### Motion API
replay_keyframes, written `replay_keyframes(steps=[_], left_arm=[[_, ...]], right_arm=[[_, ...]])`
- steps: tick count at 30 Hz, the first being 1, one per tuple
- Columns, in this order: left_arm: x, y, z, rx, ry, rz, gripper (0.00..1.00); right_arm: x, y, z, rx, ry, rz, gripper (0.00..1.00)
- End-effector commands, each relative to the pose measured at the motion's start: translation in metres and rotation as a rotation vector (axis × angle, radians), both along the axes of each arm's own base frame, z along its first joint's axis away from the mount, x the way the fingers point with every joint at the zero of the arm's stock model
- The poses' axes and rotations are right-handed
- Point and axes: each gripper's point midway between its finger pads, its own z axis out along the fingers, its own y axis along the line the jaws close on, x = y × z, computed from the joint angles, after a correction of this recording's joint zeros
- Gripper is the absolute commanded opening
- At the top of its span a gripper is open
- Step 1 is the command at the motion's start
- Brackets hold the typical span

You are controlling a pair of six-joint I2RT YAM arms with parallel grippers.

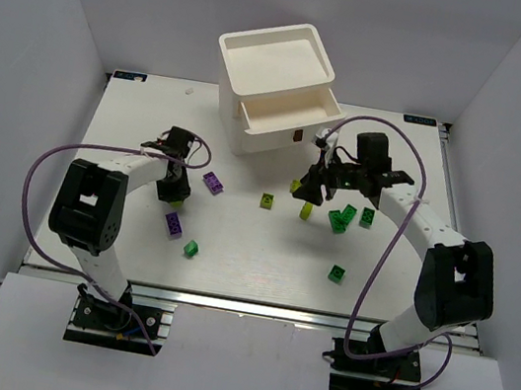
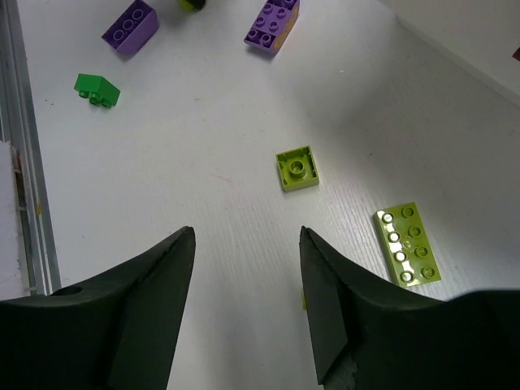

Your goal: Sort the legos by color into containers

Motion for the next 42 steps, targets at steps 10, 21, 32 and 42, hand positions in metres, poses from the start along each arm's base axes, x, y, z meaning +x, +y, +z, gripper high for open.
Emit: replay_keyframes(steps=[10,21,32,42], left_arm=[[0.041,-0.069,0.167,-0.311,-0.397,-0.159,0.00],[0.121,-0.169,0.273,-0.545,-0.664,-0.364,0.00],[0.166,-0.223,0.278,-0.528,-0.677,-0.418,0.56],[0.145,-0.216,0.361,-0.567,-0.824,-0.413,0.77]], right_arm=[[-0.023,-0.006,0.008,-0.004,-0.056,0.122,0.00],[-0.023,0.003,-0.005,-0.016,-0.051,0.161,0.35],[-0.012,0.003,-0.013,-0.055,-0.088,0.112,0.75],[-0.012,0.020,-0.044,-0.052,-0.340,0.303,0.83]])
